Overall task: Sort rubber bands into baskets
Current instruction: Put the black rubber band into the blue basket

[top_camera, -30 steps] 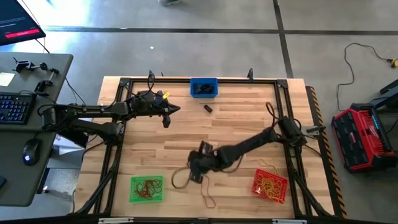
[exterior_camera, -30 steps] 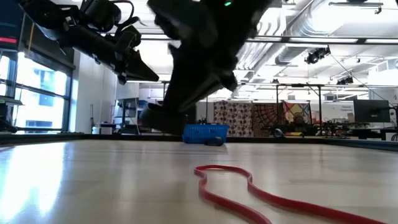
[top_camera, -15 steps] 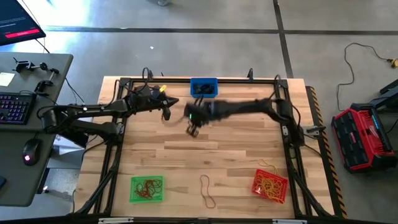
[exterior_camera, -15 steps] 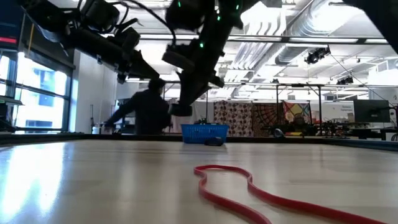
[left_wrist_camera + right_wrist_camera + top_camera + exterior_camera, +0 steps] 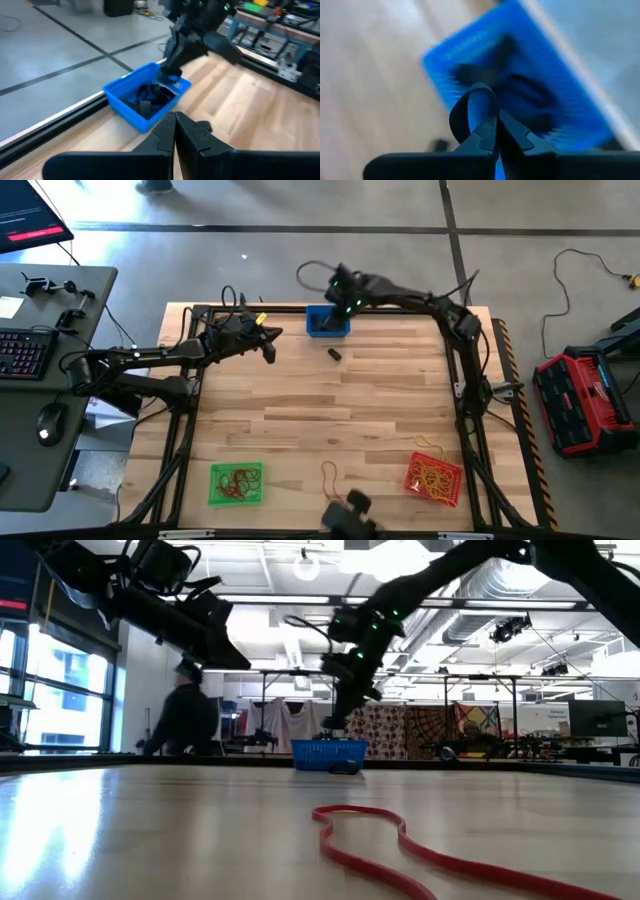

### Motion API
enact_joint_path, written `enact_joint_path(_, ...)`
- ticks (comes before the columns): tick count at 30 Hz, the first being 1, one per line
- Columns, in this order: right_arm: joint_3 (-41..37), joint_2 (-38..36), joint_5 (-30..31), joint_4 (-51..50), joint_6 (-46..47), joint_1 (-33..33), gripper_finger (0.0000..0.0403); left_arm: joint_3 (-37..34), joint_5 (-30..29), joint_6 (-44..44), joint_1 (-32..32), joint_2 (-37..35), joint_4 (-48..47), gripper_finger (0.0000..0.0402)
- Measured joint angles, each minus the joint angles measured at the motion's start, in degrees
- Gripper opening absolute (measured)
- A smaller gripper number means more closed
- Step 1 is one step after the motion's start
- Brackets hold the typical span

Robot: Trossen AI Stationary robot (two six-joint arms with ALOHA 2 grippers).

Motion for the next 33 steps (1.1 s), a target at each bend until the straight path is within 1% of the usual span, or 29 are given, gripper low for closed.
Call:
enact_joint_path(4, -0.1, 0.0, -1.4, 0.2, -4.7, -4.2, 0.0, 0.0, -2.8, -0.6, 0.0, 0.0, 0.0, 0.0)
enact_joint_path(8, -0.2, 1.1, -1.3, 0.7, -7.6, -6.3, 0.0, 0.0, -4.7, -1.4, 0.0, 0.0, -0.1, 0.0)
enact_joint_path(17, -0.2, 6.6, -0.9, 4.3, -6.7, -7.5, 0.0, 0.0, -5.4, -1.7, 0.0, 0.0, -0.7, 0.0)
enact_joint_path(22, -0.3, 6.9, -0.9, 6.2, -5.5, -7.4, 0.0, 0.0, -5.6, -3.0, 0.0, 0.0, -1.7, 0.0)
enact_joint_path(26, -0.1, 6.9, -0.7, 6.0, -5.0, -7.3, 0.0001, 0.0, -5.6, -3.0, 0.0, 0.0, -1.7, 0.0)
enact_joint_path(29, 0.0, 6.9, -0.6, 5.2, -5.3, -7.1, 0.0018, 0.0, -5.6, -3.0, 0.0, 0.0, -1.7, 0.0)
enact_joint_path(33, 0.0, 6.9, -0.5, 4.4, -4.2, -6.5, 0.0072, 0.0, -5.6, -3.0, 0.0, 0.0, -1.7, 0.0)
